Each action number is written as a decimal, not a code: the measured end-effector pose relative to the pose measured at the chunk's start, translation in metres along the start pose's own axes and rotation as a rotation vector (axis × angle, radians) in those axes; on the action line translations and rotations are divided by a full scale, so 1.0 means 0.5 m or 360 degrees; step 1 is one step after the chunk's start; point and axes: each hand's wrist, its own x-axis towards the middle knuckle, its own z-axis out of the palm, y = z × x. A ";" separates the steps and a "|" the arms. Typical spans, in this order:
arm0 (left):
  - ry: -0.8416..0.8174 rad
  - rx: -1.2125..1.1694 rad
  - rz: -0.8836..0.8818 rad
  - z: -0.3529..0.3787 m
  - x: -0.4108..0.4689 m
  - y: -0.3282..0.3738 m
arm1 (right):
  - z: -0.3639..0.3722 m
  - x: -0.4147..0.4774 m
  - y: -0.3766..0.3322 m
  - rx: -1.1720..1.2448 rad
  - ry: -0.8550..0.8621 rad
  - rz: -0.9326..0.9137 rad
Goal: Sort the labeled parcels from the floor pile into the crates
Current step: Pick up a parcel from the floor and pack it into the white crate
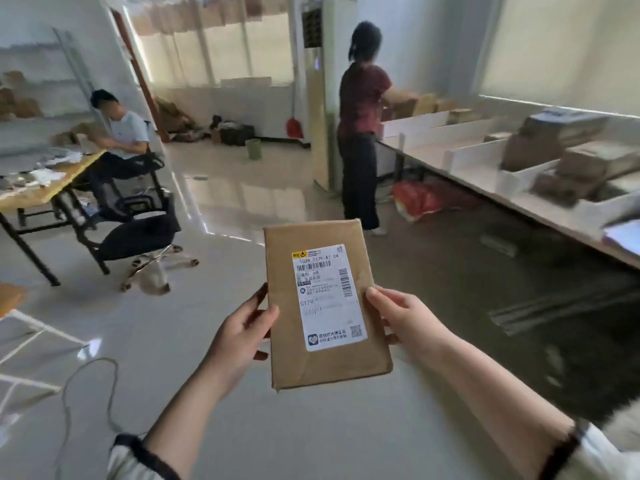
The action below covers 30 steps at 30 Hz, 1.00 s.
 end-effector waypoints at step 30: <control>-0.1839 0.0235 -0.0089 1.655 0.026 0.171 | -1.206 -0.519 0.458 0.0889 0.1920 0.0772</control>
